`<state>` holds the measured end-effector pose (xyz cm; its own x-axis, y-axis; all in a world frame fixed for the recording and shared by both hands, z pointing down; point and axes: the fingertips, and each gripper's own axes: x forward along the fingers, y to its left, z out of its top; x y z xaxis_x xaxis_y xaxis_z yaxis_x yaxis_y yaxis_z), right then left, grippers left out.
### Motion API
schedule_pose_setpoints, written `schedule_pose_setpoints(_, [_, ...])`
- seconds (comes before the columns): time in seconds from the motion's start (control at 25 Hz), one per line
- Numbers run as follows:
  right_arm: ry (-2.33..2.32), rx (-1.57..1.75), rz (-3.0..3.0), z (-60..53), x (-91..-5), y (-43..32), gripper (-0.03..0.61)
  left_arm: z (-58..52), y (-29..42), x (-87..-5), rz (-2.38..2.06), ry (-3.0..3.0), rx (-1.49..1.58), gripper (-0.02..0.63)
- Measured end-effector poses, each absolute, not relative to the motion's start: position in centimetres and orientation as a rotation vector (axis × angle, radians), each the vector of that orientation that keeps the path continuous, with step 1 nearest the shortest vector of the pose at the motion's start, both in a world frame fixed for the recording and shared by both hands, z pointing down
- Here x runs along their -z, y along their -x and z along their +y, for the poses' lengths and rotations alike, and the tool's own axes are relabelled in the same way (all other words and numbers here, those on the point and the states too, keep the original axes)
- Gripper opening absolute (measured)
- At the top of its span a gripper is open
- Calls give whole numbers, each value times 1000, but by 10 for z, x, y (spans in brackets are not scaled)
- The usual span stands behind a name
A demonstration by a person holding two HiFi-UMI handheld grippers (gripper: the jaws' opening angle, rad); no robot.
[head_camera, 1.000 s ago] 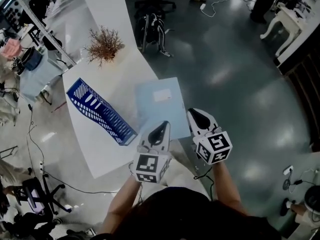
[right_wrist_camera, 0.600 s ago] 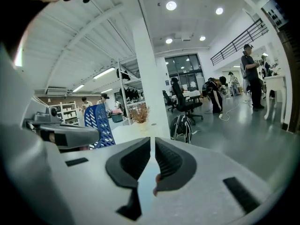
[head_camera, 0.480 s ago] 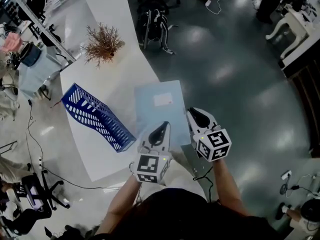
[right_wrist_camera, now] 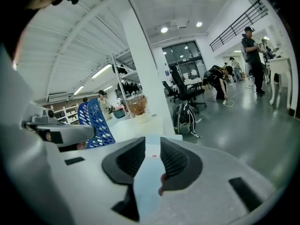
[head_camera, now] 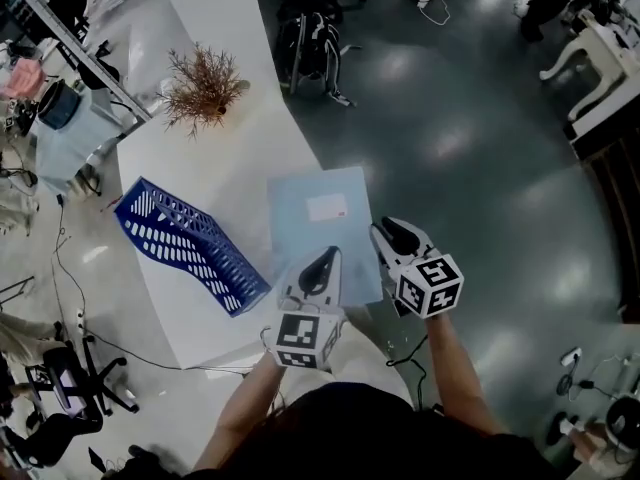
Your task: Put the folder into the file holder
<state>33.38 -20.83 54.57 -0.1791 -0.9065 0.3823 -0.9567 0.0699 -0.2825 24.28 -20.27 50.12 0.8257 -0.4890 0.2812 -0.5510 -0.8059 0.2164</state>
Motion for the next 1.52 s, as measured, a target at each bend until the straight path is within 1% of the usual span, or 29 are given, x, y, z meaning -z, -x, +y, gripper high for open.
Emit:
schedule_pose_setpoints(0.28, [-1902,-866,-2248,-224,-568,-341,107,-216,-248,-514,-807,-2699,-333,5])
schedule_pose_setpoints(0.52, [-1869,-904,-2242,-235,-589,-348,121,-225,-255,-525,-818,-2680,-342,5])
schedule_pose_setpoints(0.84, [-1811,-1023,-2264,-246,-614,-349,161,-232,-259,-541,-809,-2653,-369,5])
schedule_pose_setpoints(1.52, [-1675,-1455,-2318,-270,-664,-350,276,-252,-261,-571,-793,-2626,-444,5])
